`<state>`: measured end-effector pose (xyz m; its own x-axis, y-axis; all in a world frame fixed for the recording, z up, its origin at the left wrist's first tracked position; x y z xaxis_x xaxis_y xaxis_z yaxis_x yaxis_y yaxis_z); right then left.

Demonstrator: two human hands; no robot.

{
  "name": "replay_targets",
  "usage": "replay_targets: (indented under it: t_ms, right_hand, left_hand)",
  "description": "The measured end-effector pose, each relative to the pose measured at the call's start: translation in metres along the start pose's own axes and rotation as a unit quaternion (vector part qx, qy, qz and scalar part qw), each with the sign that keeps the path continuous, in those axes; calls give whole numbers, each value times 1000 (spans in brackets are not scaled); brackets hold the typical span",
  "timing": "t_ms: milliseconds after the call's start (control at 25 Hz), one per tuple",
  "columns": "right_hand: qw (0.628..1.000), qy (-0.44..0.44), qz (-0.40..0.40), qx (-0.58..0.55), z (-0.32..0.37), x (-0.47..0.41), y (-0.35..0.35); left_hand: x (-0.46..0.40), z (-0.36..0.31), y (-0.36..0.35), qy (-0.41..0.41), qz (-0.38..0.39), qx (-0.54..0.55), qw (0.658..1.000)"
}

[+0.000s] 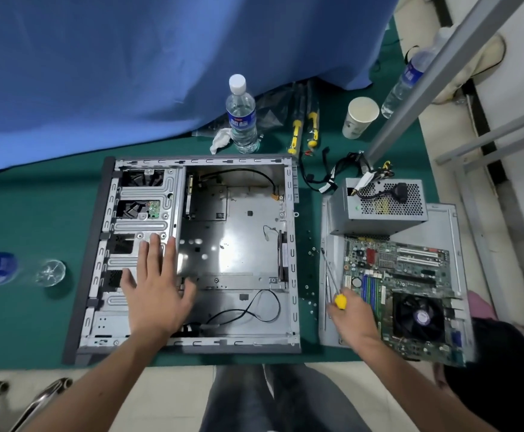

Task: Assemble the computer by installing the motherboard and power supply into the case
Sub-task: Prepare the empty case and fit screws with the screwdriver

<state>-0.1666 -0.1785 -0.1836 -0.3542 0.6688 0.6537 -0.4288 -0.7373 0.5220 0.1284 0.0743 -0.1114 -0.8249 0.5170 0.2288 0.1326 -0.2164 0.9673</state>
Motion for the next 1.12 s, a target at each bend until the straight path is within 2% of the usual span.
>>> replay_targets:
  t_ms: [240, 560, 840, 1120]
  right_hand:
    - [998, -5, -49, -45, 20, -27, -16]
    - [996, 10, -57, 72, 38, -54, -28]
    - [993, 27, -49, -101, 39, -29, -16]
    - [957, 61, -74, -272, 104, 6, 15]
  left_hand:
    - [0, -1, 0, 0, -3, -7, 1000]
    - [-2, -1, 0, -1, -11, -5, 1000]
    - [-1, 1, -6, 5, 4, -4, 1000]
    - [-1, -4, -8, -4, 13, 7, 1000]
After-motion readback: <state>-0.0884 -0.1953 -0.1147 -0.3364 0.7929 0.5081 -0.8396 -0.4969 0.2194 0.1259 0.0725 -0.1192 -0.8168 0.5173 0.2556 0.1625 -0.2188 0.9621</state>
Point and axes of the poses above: each hand's wrist, its own x-axis away from the middle knuckle, its own y-axis out of the back of the hand, z = x × y, the point moved 9 cm from there along -x, towards the middle knuckle, and after that the axes turned 10 degrees about -x, right-handed, at the moved point
